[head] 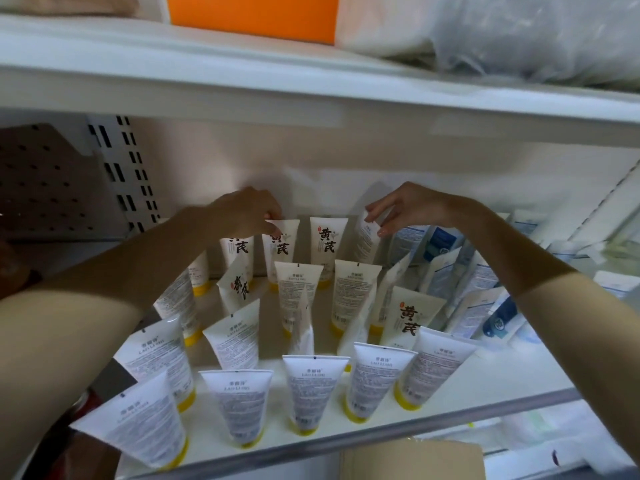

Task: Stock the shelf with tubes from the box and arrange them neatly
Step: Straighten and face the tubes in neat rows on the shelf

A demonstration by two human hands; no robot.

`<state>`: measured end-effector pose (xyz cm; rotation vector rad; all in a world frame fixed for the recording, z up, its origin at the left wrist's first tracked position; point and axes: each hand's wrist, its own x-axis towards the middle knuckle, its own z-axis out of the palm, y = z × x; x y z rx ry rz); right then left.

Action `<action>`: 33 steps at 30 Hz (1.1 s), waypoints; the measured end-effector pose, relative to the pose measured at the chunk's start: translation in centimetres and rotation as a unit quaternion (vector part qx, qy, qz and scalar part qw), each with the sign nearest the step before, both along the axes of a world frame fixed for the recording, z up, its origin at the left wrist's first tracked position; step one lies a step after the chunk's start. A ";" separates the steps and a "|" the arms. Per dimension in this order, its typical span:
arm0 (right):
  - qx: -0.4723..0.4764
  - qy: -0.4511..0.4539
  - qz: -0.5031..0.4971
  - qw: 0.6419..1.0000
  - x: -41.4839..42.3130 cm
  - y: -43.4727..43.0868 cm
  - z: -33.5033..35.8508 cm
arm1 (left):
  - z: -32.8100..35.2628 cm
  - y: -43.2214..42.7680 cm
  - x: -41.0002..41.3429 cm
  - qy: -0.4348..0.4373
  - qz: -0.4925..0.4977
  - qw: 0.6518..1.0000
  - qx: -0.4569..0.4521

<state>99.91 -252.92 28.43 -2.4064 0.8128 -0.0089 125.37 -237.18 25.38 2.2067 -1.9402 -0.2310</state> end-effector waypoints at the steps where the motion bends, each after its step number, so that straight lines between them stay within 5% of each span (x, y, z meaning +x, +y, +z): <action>1: -0.007 0.000 0.000 1.000 0.1 0.0 0.0 | 0.0 0.0 0.0 0.001 -0.002 1.000 -0.003; 33: -0.160 -0.020 -0.021 0.987 0.9 -1.4 -2.7 | -0.5 -0.2 -0.2 0.007 0.008 1.000 0.001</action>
